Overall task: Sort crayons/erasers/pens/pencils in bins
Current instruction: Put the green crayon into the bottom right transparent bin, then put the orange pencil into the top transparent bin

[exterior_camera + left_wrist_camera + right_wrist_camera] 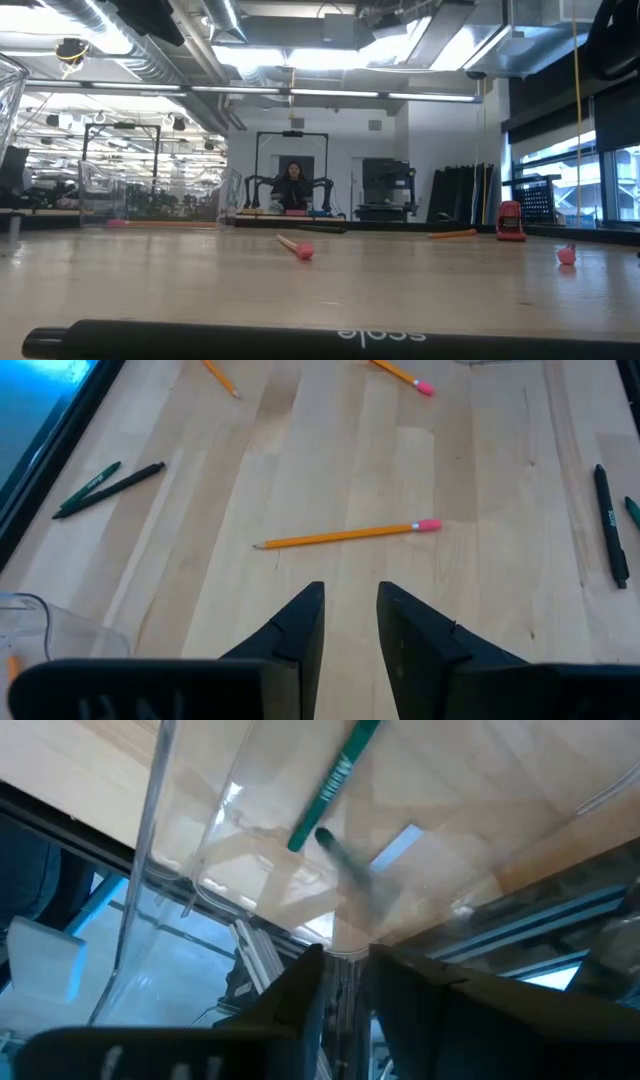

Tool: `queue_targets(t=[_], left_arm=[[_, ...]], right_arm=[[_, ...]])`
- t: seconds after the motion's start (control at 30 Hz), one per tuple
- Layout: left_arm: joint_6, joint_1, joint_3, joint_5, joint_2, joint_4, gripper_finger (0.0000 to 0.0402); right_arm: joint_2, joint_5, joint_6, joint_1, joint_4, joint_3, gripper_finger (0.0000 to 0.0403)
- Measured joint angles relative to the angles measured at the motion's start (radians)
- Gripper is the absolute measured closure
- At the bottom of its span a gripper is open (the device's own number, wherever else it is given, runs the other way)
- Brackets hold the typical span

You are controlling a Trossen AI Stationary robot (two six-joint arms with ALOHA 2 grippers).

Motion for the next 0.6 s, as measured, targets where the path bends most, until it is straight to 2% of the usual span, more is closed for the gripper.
queue_targets(t=[0.17, 0.3, 0.37, 0.47, 0.6], left_arm=[[0.0, 0.0, 0.0, 0.0, 0.0, 0.0, 0.0314], [-0.011, 0.0, 0.0, 0.0, 0.0, 0.0, 0.0314], [-0.014, 0.0, 0.0, 0.0, 0.0, 0.0, 0.0314], [-0.017, 0.0, 0.0, 0.0, 0.0, 0.0, 0.0314], [-0.019, 0.0, 0.0, 0.0, 0.0, -0.001, 0.0314]], right_arm=[[0.0, -0.033, 0.001, -0.001, -0.001, 0.0, 0.0281], [0.0, -0.1, 0.009, -0.003, -0.001, 0.0, 0.0273], [-0.006, -0.1, 0.008, -0.002, -0.007, 0.006, 0.0272], [-0.024, -0.044, 0.007, -0.002, -0.027, 0.05, 0.0272], [-0.033, 0.1, -0.005, -0.002, -0.1, 0.16, 0.0272]])
